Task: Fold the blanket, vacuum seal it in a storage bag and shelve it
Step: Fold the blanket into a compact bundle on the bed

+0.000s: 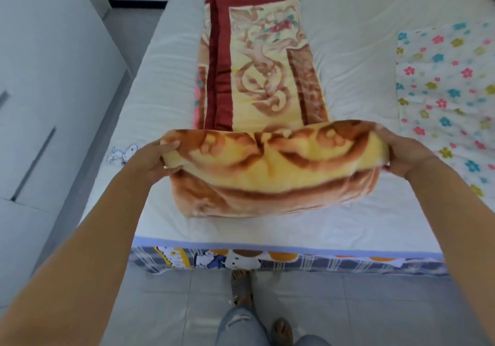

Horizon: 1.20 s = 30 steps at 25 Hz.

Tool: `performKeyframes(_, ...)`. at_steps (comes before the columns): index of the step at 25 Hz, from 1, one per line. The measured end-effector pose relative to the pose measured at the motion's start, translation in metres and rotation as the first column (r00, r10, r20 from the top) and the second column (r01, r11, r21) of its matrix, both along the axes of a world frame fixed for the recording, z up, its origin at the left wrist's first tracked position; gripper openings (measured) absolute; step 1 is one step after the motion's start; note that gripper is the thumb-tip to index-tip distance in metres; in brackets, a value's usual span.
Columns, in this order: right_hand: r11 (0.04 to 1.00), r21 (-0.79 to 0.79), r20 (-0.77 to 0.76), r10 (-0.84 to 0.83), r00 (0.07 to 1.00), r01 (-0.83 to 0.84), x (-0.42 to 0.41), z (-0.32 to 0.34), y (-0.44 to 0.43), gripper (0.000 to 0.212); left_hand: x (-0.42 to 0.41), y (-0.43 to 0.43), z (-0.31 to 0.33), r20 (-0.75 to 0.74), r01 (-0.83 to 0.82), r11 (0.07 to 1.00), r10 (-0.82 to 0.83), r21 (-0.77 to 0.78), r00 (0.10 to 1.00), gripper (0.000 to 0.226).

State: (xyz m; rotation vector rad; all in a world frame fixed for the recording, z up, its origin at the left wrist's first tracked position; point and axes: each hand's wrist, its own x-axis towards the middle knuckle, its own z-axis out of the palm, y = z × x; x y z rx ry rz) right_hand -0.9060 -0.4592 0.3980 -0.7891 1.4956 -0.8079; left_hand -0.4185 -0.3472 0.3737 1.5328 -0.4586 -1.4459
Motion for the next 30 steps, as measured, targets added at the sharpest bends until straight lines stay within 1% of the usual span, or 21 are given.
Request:
performKeyframes(1,0.998,-0.063,0.028,0.031,0.999,-0.029,0.010,0.014,-0.017,0.071,0.006,-0.024,0.004,-0.009,-0.028,1.000,0.028,-0.013,1.000,0.028)
performKeyframes(3,0.984,-0.175,0.095,0.042,0.995,-0.024,0.026,0.021,-0.046,0.086,0.018,-0.068,0.008,-0.006,-0.134,0.988,0.134,-0.074,0.991,0.048)
performKeyframes(4,0.977,-0.214,0.046,0.008,0.999,0.002,0.034,0.015,-0.057,0.088,0.021,-0.088,0.006,0.025,-0.194,0.975,0.198,-0.104,0.980,0.056)
performKeyframes(6,0.971,-0.236,-0.229,-0.032,0.973,-0.023,0.049,-0.011,-0.070,0.089,0.022,-0.118,-0.008,0.186,-0.188,0.966,0.220,-0.177,0.958,0.073)
performKeyframes(7,0.975,-0.211,-0.360,-0.016,0.933,-0.065,0.054,-0.030,-0.074,0.095,0.020,-0.128,-0.021,0.342,-0.126,0.978,0.178,-0.167,0.923,0.087)
performKeyframes(8,0.983,-0.155,-0.395,0.027,0.918,-0.096,0.061,-0.046,-0.073,0.105,0.019,-0.132,-0.036,0.497,-0.071,0.992,0.115,-0.107,0.860,0.103)
performKeyframes(9,0.990,-0.086,-0.364,0.073,0.929,-0.112,0.067,-0.061,-0.075,0.117,0.020,-0.133,-0.054,0.597,-0.068,0.998,0.055,0.000,0.800,0.117)
performKeyframes(10,0.991,-0.033,-0.355,0.107,0.929,-0.127,0.071,-0.073,-0.078,0.125,0.025,-0.129,-0.076,0.610,-0.106,0.987,0.010,0.123,0.793,0.123)
performKeyframes(11,0.990,-0.005,-0.386,0.129,0.914,-0.142,0.073,-0.083,-0.084,0.126,0.026,-0.121,-0.096,0.537,-0.142,0.959,-0.013,0.246,0.843,0.124)
performKeyframes(12,0.990,0.019,-0.439,0.137,0.888,-0.143,0.072,-0.096,-0.092,0.123,0.029,-0.112,-0.116,0.400,-0.119,0.929,-0.033,0.350,0.916,0.122)
performKeyframes(13,0.989,0.022,-0.472,0.139,0.871,-0.146,0.071,-0.108,-0.102,0.121,0.030,-0.103,-0.132,0.245,-0.057,0.915,-0.047,0.399,0.968,0.122)
performKeyframes(14,0.991,0.026,-0.494,0.129,0.860,-0.134,0.070,-0.119,-0.114,0.121,0.033,-0.099,-0.151,0.178,-0.003,0.903,-0.081,0.430,0.981,0.120)
performKeyframes(16,0.990,0.063,-0.503,0.144,0.852,-0.130,0.076,-0.120,-0.128,0.099,0.036,-0.099,-0.173,0.241,-0.010,0.910,-0.099,0.414,0.965,0.106)
performKeyframes(18,0.977,0.126,-0.517,0.213,0.829,-0.173,0.072,-0.118,-0.139,0.063,0.030,-0.119,-0.160,0.332,-0.074,0.930,-0.054,0.361,0.942,0.083)
performKeyframes(19,0.979,0.125,-0.539,0.205,0.817,-0.164,0.067,-0.116,-0.147,0.052,0.028,-0.134,-0.150,0.341,-0.101,0.946,-0.010,0.307,0.940,0.070)
performKeyframes(21,1.000,-0.023,-0.542,0.000,0.841,-0.015,0.055,-0.107,-0.161,0.046,0.027,-0.167,-0.127,0.314,-0.119,0.978,0.060,0.170,0.948,0.046)
performKeyframes(23,0.987,-0.110,-0.577,-0.162,0.801,0.121,0.045,-0.108,-0.180,0.048,0.026,-0.194,-0.119,0.365,-0.185,0.980,0.145,0.076,0.920,0.037)
performKeyframes(25,0.987,-0.049,-0.615,-0.150,0.774,0.153,0.043,-0.123,-0.195,0.054,0.026,-0.205,-0.134,0.479,-0.253,0.960,0.167,0.120,0.862,0.038)
performKeyframes(26,0.990,0.016,-0.613,-0.103,0.784,0.143,0.045,-0.131,-0.199,0.056,0.025,-0.204,-0.143,0.481,-0.258,0.950,0.147,0.174,0.864,0.042)
performKeyframes(29,0.971,0.207,-0.547,0.013,0.837,0.120,0.041,-0.163,-0.206,0.065,0.028,-0.194,-0.182,0.377,-0.207,0.899,0.052,0.386,0.925,0.075)
performKeyframes(30,0.956,0.275,-0.528,0.059,0.847,0.105,0.039,-0.168,-0.206,0.069,0.031,-0.191,-0.194,0.351,-0.183,0.893,0.030,0.411,0.936,0.083)
